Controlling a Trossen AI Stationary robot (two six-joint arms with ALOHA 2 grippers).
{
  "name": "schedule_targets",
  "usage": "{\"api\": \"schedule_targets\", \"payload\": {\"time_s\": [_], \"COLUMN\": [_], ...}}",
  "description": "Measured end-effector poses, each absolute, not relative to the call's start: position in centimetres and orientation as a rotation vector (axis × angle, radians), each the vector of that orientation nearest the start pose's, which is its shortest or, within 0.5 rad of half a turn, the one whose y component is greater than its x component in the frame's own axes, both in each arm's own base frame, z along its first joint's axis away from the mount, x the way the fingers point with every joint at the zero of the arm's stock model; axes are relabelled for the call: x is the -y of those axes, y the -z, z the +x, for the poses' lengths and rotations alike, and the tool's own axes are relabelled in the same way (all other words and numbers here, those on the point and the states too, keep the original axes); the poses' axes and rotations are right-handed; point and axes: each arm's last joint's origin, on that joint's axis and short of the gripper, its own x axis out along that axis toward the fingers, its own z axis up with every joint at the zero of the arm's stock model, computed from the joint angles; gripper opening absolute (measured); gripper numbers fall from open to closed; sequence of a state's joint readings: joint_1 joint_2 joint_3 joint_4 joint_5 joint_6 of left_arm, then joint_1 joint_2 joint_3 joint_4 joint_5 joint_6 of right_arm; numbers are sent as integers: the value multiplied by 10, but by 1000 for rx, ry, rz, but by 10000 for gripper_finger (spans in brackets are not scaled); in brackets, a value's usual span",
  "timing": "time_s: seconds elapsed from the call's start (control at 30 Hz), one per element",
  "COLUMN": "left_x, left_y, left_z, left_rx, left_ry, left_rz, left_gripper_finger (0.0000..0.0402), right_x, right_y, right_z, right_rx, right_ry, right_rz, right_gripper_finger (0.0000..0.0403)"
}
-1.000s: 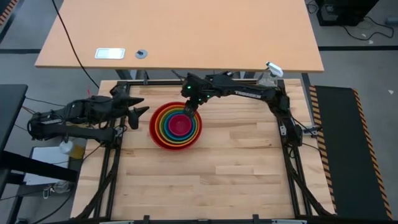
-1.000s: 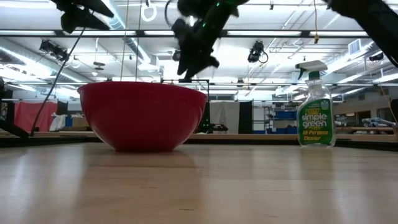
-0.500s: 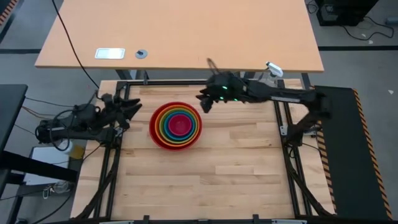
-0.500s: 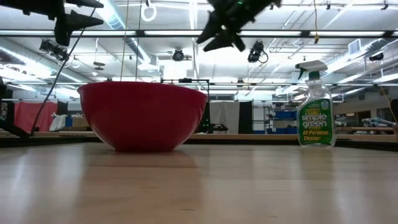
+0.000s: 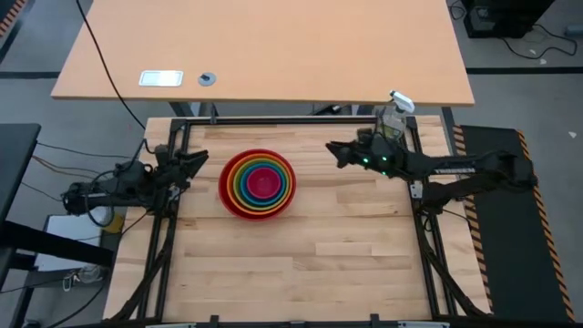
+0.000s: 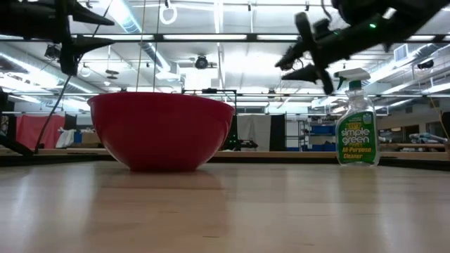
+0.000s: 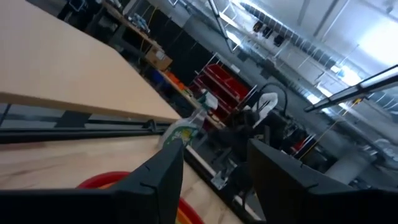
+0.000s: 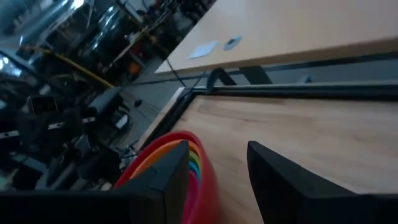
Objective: Nest bowls inside each other
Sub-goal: Return to Home Position
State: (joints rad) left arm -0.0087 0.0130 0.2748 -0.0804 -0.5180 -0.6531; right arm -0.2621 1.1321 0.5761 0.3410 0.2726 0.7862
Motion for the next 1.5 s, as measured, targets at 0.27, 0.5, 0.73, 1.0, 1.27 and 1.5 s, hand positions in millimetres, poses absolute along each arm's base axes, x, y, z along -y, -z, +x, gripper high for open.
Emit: {"api": "schedule_targets", "payload": {"time_s": [0.27,0.5,0.73,1.0,1.27,1.5], "left_x": [-14,-13,-13,-13,-14,-16], "left_y": [-233,-212,-189,-184,-172,-169], "left_z": [74,84,91,93,94,95], "left_rx": [341,367,419,385,295,274], "left_ry": [-432,-390,-359,-374,-460,-569], "left_rz": [-717,-778,-866,-879,-878,-787], "left_gripper_finger": [180,180,180,180,180,180], "right_x": [60,55,49,46,44,47], "right_y": [-225,-206,-180,-159,-148,-149], "right_z": [191,170,157,148,142,141], "right_rx": [141,200,250,207,184,174], "right_ry": [619,600,541,547,518,538], "right_rz": [814,884,1001,1074,1064,991], "right_gripper_finger": [156,141,127,122,122,122]}}
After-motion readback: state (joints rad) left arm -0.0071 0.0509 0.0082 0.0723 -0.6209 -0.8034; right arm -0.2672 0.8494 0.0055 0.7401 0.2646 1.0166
